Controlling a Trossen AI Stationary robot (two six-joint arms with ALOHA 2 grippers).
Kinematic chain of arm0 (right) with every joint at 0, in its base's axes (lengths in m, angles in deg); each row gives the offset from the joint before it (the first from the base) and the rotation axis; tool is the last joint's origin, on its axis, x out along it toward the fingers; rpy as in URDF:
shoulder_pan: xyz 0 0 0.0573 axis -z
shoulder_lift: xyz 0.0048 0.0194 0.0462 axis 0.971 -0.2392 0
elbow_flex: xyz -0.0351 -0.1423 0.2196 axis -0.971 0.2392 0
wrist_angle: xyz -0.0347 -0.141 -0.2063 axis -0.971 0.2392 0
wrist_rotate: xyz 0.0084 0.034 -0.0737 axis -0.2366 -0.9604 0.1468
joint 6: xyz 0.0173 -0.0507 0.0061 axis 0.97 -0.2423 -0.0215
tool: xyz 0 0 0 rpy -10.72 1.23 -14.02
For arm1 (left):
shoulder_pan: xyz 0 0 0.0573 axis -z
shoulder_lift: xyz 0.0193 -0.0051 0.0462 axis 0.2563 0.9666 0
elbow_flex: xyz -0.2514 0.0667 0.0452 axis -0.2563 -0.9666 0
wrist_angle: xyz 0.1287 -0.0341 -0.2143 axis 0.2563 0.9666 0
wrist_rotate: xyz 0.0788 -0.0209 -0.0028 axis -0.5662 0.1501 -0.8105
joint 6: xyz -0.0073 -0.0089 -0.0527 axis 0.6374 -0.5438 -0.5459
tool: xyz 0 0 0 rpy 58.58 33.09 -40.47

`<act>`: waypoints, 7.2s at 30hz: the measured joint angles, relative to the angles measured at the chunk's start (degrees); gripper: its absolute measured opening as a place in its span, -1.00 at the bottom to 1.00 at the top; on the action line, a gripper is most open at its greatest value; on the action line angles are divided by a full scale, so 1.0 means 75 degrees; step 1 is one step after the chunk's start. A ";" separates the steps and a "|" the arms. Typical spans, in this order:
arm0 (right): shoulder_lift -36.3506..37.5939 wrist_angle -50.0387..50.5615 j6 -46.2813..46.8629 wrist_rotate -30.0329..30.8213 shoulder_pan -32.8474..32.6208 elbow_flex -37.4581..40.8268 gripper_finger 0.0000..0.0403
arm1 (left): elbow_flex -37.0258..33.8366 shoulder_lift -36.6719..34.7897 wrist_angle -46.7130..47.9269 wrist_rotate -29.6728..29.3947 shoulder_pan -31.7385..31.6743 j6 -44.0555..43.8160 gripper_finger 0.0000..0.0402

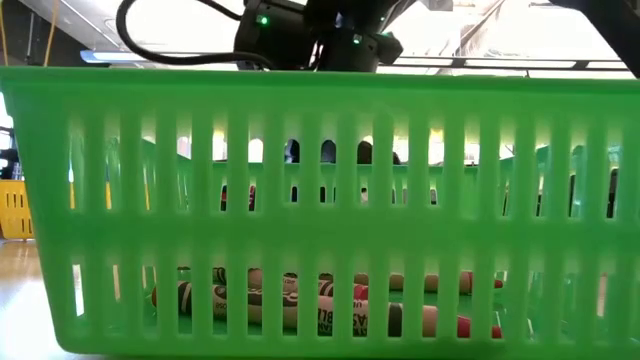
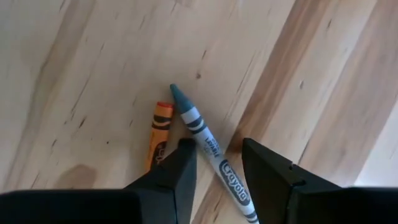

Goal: Sort crayons
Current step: Put the gray crayon into the black bin, then put the pink crayon into the green bin

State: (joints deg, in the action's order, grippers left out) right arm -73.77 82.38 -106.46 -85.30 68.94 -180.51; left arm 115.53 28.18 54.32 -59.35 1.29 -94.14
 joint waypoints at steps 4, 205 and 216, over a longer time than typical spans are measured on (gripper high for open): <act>-0.0052 0.0034 0.0309 -0.0396 0.0092 0.0007 -0.56 | 0.0000 0.0000 0.0000 -0.0003 0.0000 0.0002 -0.49; 0.3353 -0.4646 0.9887 0.1982 -0.3245 0.3445 -1.00 | -0.0003 0.0298 -0.0012 -0.0093 -0.0003 0.2864 -0.49; 0.2814 -0.4648 1.0895 0.0900 -0.3242 0.3445 -0.98 | -0.0003 0.0225 0.0023 -0.0093 -0.0005 0.2878 -0.49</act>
State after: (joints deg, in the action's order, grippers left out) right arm -52.67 47.51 -24.74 -78.55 44.63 -154.68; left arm 115.51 29.87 54.49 -60.05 1.25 -72.56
